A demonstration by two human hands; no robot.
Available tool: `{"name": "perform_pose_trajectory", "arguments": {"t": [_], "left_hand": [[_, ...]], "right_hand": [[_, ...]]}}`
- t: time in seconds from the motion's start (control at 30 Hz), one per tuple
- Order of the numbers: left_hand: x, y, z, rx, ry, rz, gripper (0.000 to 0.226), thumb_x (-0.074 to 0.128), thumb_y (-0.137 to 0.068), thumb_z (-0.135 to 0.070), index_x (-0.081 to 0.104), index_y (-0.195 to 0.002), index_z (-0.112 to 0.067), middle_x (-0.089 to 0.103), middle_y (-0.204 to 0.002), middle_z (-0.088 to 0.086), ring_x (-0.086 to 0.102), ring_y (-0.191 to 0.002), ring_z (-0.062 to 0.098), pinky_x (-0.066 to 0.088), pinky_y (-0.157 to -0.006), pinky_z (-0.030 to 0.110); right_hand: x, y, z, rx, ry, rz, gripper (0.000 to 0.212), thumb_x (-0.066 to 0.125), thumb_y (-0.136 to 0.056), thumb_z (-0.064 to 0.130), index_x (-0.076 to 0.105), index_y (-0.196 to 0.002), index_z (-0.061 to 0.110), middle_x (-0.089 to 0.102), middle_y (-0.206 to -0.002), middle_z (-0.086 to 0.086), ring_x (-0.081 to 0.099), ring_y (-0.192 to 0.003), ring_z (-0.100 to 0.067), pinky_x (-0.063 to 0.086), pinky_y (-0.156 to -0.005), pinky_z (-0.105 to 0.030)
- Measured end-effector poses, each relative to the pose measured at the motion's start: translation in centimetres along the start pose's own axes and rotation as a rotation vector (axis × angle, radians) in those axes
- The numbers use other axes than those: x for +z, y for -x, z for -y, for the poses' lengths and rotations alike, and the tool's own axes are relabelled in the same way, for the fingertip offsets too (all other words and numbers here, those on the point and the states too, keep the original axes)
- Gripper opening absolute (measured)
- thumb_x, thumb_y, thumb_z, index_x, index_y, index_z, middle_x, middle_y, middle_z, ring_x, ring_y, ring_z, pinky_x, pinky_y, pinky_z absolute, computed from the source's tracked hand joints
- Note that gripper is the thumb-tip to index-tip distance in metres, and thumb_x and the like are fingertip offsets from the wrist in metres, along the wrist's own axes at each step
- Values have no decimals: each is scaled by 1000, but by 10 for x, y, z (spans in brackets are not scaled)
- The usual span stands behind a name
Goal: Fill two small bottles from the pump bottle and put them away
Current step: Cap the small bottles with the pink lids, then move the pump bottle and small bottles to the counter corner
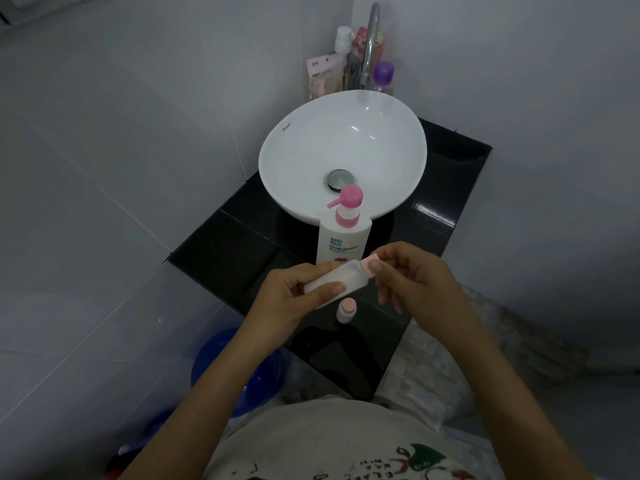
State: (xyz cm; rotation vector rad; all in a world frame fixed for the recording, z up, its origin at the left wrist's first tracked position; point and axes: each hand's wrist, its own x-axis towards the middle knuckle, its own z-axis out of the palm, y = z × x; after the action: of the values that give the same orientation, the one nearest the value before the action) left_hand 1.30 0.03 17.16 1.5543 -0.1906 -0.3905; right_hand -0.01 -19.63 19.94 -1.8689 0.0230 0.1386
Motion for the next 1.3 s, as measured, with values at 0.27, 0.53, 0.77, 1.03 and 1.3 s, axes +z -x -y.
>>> {"name": "perform_pose_trajectory", "arguments": {"t": [0.27,0.53,0.77,1.03,1.3], "left_hand": [[-18,-11,26,-21,-403,52,39,80,-64,-38,64,-100,-40,69,-98,-18,64,-91,1,53,-75,17],[-18,-28,99,-208,-633,15,40,80,-71,-16,62,-106,-23,68,-103,-3,62,-97,11,51,-88,30],[-15,-41,124,-212,-630,42,33,77,-72,-9,61,-98,-22,66,-98,-5,62,-95,10,49,-86,23],[-30,-48,125,-241,-645,115,56,79,-60,8,60,-108,-16,61,-114,2,57,-107,15,48,-96,31],[-53,-89,77,-108,-478,-117,53,82,-68,-11,60,-115,-22,62,-114,-9,56,-105,2,39,-83,8]], "right_hand": [[19,-4,-14,9,112,5,24,62,-89,24,61,-113,28,69,-90,2,62,-69,-2,52,-65,-14],[1,-5,-24,62,98,-200,7,61,-89,29,65,-85,32,69,-74,-1,58,-55,0,47,-53,-9],[-6,-1,-43,146,125,-220,10,63,-88,29,66,-78,29,67,-69,2,58,-53,3,46,-53,-11],[-2,-22,-74,214,179,-176,13,75,-78,29,67,-87,27,67,-75,4,64,-71,-13,55,-67,-31],[-9,-86,-107,176,318,-48,60,82,-70,17,54,-124,20,60,-107,3,58,-96,-13,43,-78,-20]]}}
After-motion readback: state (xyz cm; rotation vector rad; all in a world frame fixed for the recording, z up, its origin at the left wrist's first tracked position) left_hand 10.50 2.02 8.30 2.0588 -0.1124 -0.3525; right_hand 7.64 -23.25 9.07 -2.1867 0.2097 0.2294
